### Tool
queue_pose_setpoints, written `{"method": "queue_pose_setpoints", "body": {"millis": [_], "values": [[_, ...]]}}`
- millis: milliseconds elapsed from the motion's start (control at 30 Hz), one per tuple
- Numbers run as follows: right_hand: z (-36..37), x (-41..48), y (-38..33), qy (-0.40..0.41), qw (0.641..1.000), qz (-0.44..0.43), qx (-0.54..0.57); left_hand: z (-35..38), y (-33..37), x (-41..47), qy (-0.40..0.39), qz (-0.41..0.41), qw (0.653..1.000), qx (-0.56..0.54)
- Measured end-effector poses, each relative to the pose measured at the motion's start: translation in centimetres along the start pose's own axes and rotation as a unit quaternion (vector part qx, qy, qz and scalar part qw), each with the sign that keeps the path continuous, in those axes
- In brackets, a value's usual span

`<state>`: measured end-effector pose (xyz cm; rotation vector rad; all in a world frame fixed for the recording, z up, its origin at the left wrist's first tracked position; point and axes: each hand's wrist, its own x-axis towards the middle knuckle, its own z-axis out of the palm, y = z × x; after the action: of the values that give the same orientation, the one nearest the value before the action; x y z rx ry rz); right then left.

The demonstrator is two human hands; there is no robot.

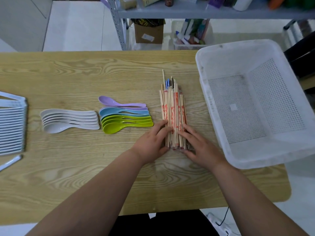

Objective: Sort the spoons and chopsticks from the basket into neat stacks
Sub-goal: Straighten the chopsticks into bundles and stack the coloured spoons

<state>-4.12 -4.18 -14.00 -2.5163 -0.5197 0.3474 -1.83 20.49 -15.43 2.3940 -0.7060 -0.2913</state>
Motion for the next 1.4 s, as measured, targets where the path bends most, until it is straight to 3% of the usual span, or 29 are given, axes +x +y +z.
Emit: {"method": "queue_pose_setpoints", "body": {"millis": [233,700,933,1233,1400], "values": [[0.3,-0.2,-0.7,0.015,0.998,0.066,-0.009,0.3,0.5,-0.1,0.012,-0.019,1.000,0.017],[0.9,-0.5,0.5,0.017,1.000,0.025,0.000,0.0,1.9,0.6,0.018,-0.006,1.000,0.008],[1.3,-0.9,-0.4,0.006,0.997,0.059,-0.049,0.3,2.8,0.2,0.024,-0.037,0.999,0.029],[0.6,-1.1,-1.7,-0.047,0.993,0.094,-0.058,0.8,4.9,-1.0,0.054,-0.148,0.984,-0.087],[0.4,-1.0,-2.3,-0.063,0.991,0.103,-0.055,2.0,5.5,-2.2,-0.003,-0.126,0.987,-0.105]]}}
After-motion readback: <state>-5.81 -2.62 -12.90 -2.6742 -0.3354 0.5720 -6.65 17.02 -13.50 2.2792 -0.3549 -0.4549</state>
